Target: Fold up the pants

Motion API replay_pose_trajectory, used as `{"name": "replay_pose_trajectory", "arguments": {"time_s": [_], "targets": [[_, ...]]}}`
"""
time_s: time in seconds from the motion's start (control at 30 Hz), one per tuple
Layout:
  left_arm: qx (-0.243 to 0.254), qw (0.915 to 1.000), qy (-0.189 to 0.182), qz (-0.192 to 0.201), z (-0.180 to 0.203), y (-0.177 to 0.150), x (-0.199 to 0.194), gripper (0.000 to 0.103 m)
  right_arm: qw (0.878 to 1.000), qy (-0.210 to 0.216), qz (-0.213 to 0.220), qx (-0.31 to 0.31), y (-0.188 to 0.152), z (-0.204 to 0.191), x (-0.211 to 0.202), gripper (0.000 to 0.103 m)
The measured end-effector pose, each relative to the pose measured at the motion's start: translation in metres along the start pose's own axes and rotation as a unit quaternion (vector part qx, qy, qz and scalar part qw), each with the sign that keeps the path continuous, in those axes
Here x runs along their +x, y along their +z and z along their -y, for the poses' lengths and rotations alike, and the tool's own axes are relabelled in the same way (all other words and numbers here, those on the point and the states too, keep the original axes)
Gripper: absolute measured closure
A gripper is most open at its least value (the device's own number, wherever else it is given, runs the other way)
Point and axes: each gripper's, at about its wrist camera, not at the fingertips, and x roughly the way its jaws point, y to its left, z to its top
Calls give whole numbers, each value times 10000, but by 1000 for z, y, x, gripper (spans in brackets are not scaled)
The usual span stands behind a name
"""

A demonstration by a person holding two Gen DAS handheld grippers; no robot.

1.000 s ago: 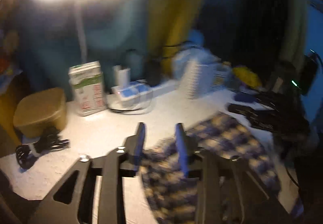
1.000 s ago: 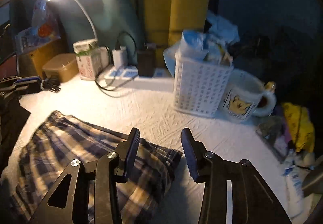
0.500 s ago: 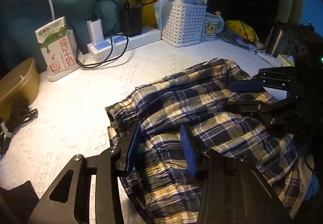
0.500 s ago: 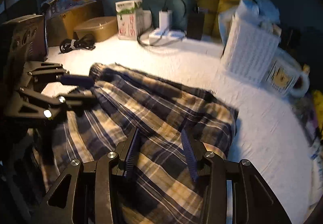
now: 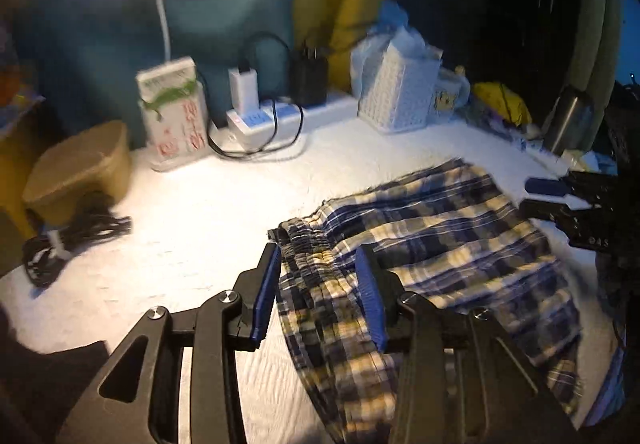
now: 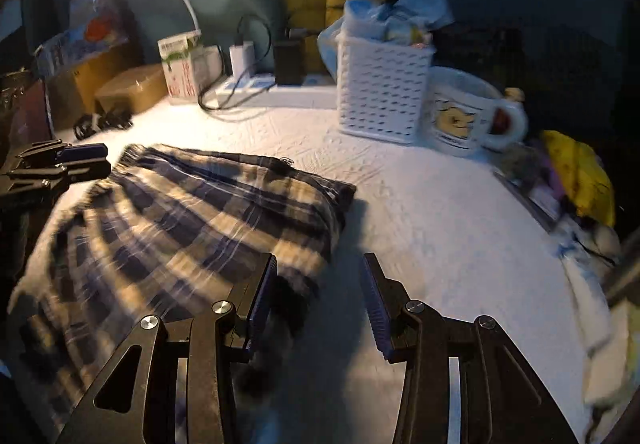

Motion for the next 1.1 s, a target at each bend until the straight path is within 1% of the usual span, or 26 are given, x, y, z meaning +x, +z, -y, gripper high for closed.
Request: {"name": "replay_pose_trajectory", "arguments": {"time_s": [0.1, 0.2, 0.33, 0.43, 0.57, 0.7, 0.73, 0.93, 1.0, 1.1], "targets": [[24, 9999, -89, 105, 13, -7, -23, 64, 9999, -7, 128, -49, -15, -6, -29, 58], [108, 9992, -376, 70, 38, -24, -40, 64, 9999, -29, 143, -62, -34, -13, -50, 58], [209, 9968, -773, -63, 77, -48, -51, 64, 9999, 103, 32, 93, -62, -25, -63, 58], [302, 9947, -947, -255, 104, -65, -47, 64, 9995, 216, -55, 221, -77, -36, -60, 58], [474, 9926, -961, -567, 129, -87, -33, 64, 9987, 195, -207, 418, -92, -45, -54, 58], [457, 9918, -832, -854, 136, -108, -23, 64, 9984, 186, -362, 403, -106, -53, -52, 58], [483, 9929, -788, -750, 137, -112, -26, 64, 9983, 146, -414, 379, -111, -54, -52, 58], [465, 9941, -648, -730, 134, -123, -37, 63, 9992, 11, -341, 204, -127, -59, -61, 57], [475, 9947, -597, -686, 133, -129, -42, 61, 9993, -44, -314, 188, -130, -60, -64, 55], [455, 9957, -531, -612, 133, -138, -48, 59, 9994, -76, -277, 212, -137, -60, -69, 55]]}}
